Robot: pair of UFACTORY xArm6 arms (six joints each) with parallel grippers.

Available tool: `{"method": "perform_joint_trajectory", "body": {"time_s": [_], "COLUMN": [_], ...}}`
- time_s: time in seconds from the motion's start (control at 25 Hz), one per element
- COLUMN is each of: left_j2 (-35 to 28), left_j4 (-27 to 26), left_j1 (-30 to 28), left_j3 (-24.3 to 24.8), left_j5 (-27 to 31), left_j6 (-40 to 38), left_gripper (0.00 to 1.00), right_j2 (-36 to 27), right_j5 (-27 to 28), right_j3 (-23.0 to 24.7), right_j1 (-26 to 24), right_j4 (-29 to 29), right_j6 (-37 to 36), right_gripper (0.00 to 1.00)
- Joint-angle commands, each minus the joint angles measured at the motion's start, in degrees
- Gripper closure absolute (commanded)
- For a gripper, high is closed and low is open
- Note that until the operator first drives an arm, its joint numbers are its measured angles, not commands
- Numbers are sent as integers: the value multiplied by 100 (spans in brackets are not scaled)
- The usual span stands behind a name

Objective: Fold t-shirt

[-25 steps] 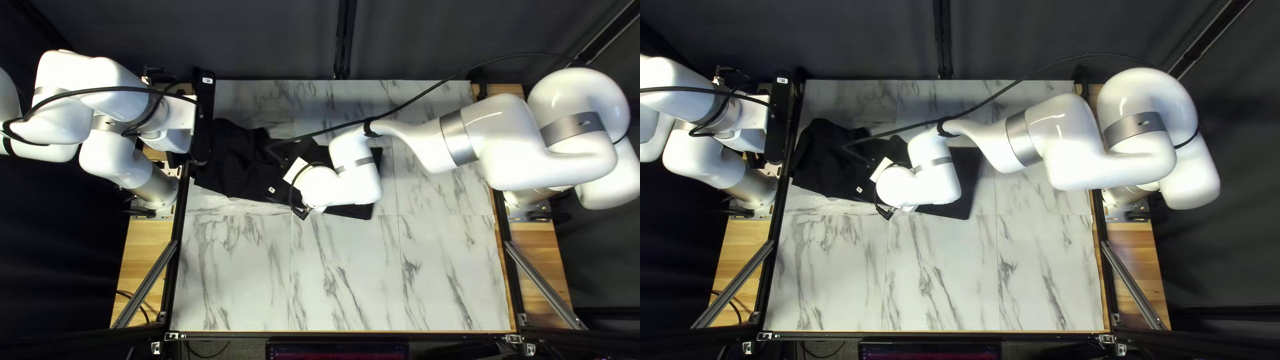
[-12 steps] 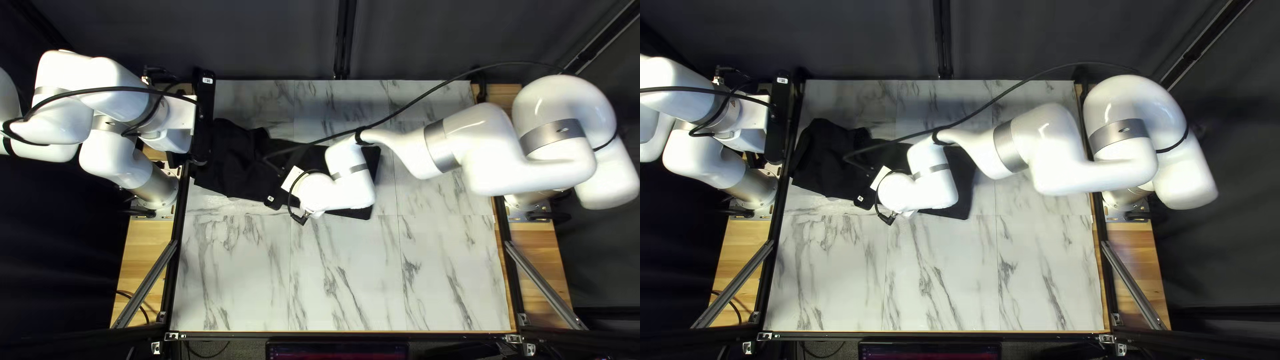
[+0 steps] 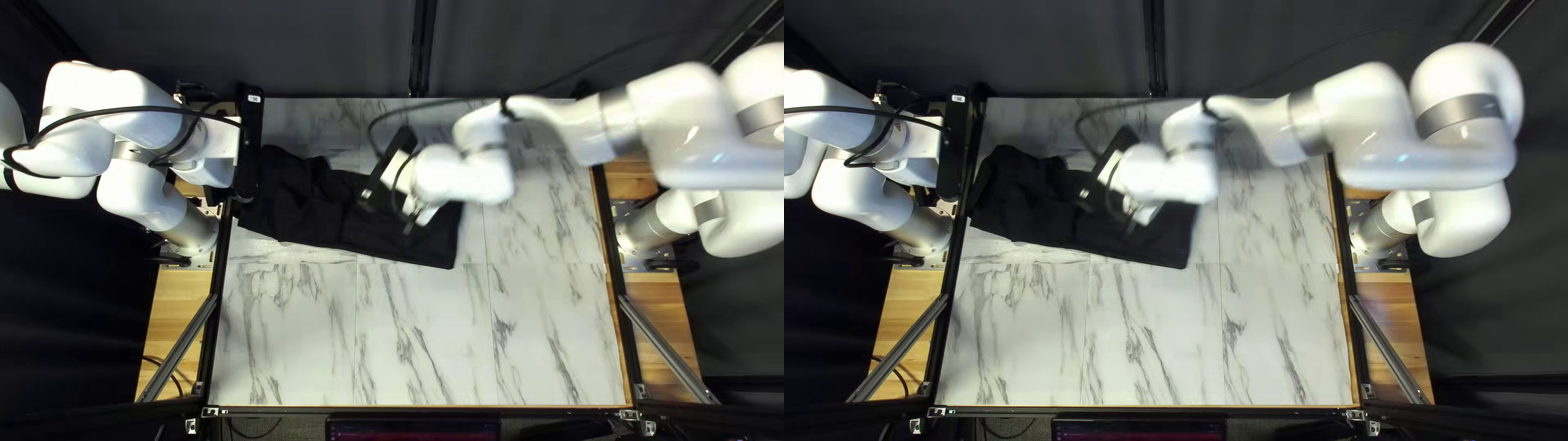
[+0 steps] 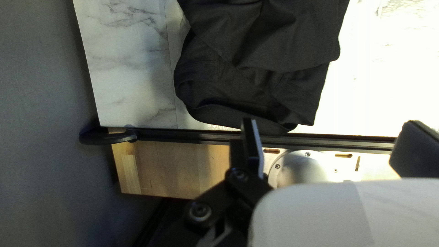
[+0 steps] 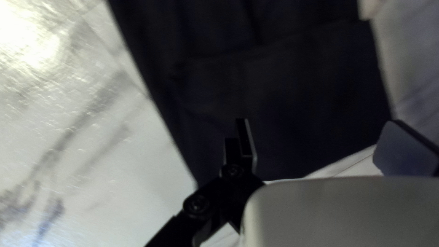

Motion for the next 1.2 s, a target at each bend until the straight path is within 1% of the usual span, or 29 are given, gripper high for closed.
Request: {"method": "perform_joint_trajectory", "body": {"time_s": [0.04,0.08,0.16,0.28,0.36,0.56,0.6,0.64,0.68,0.76,0.8,0.84,0.92,1.08,1.2], "left_j2": [0,0,0,0,0,0,0,0,0,0,0,0,0,0,0], "left_j4": [0,0,0,0,0,0,0,0,0,0,0,0,0,0,0], "left_j1": [0,0,0,0,0,0,0,0,0,0,0,0,0,0,0], "left_j3": [0,0,0,0,0,0,0,0,0,0,0,0,0,0,0], "left_j5": [0,0,0,0,0,0,0,0,0,0,0,0,0,0,0], "left_j6": [0,0,0,0,0,0,0,0,0,0,0,0,0,0,0], "left_gripper": [0,0,0,0,0,0,0,0,0,0,0,0,0,0,0], "right_j2": [-360,-311,-219,-3,105,105,102,142,205,263,331,385,627,880,1040], "right_j5": [-646,-860,-1070,-1396,-1229,-1229,-1287,-1337,-1399,-1430,-1447,-1450,-1384,-1189,-1043], "right_j3": [517,592,644,735,641,641,695,707,735,747,724,690,506,243,10], "right_j1": [-521,-655,-811,-1101,-1165,-1165,-1170,-1190,-1281,-1395,-1449,-1464,-1516,-1640,-1678], "right_j4": [609,840,1136,1952,2020,2020,2070,2187,2536,3022,3417,3564,3949,4252,4256], "right_j6": [-1386,-1903,-2498,-3848,-3995,-3995,-4096,-4276,-4809,-5489,-5998,-6194,-6810,-7513,-7697], "right_gripper": [0,0,0,0,0,0,0,0,0,0,0,0,0,0,0]}}
